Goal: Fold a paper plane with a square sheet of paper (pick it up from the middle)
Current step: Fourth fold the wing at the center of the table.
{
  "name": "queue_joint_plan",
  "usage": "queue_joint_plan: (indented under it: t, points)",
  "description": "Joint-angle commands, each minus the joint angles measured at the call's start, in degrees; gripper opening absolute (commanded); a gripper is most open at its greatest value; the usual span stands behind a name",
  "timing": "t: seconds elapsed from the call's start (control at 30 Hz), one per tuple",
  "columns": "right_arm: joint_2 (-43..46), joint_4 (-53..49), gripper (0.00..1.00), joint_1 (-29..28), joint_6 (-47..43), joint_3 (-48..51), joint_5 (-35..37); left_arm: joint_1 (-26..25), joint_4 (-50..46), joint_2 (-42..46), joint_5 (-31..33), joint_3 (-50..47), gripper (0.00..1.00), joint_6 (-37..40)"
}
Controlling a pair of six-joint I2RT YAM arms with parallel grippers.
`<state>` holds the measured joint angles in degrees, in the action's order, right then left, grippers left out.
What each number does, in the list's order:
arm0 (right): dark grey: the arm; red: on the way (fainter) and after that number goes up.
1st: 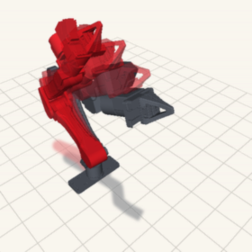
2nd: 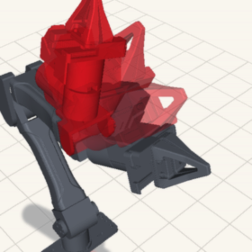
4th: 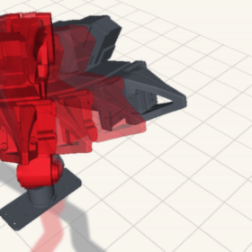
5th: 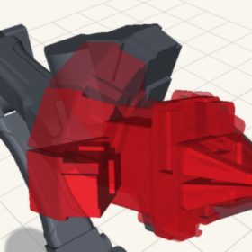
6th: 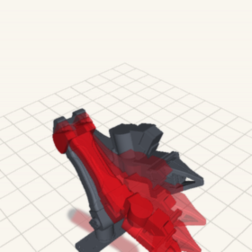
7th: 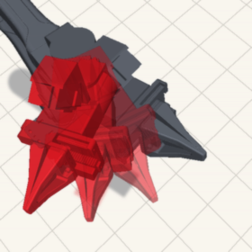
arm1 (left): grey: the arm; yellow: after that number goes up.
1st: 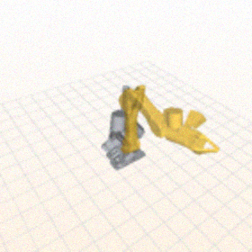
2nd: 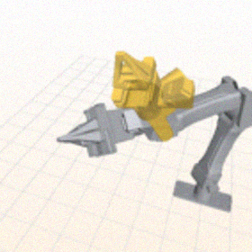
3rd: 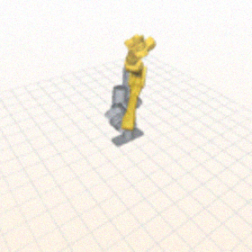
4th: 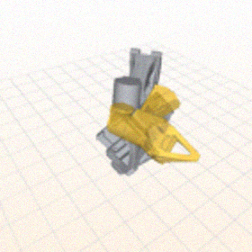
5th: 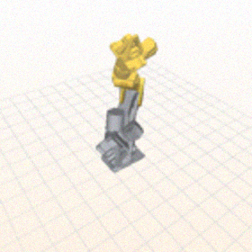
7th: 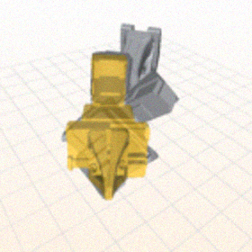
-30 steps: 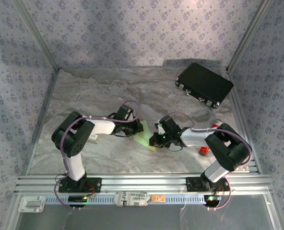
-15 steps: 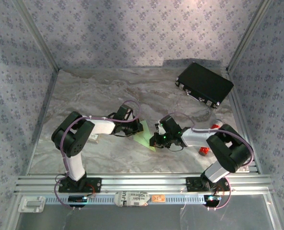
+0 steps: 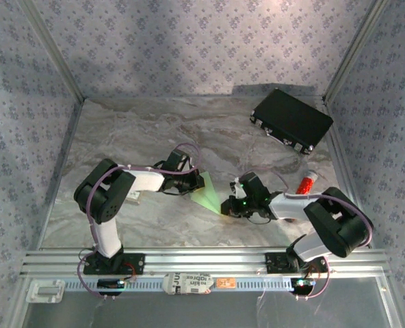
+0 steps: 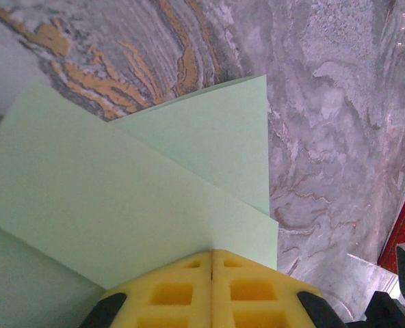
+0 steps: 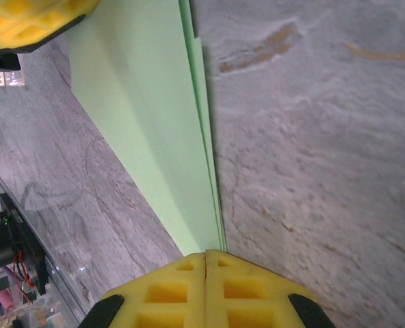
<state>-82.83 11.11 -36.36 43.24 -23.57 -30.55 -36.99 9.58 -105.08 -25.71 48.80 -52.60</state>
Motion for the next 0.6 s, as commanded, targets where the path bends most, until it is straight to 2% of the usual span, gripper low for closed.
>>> queue_joint_plan:
  t: [0.0,0.27,0.47,0.57]
  points:
    - [1.14,-9.28,0.03,0.56,-3.12,2.3,-1.49,0.84,-4.06,-3.25,4.88,-1.6,0.06,0.39]
    - [4.87,-12.86,0.03,1.12,-5.3,4.81,-2.44,0.83,-4.14,-3.04,4.62,-1.77,0.06,0.21]
    - [10.76,-15.1,0.04,1.2,-4.09,0.99,-0.97,0.77,-4.57,-2.24,4.53,-1.83,0.06,0.41]
    - [10.66,-13.73,0.05,1.16,-3.8,-2.09,-1.45,0.71,-4.67,-2.14,4.53,-1.86,0.06,0.39]
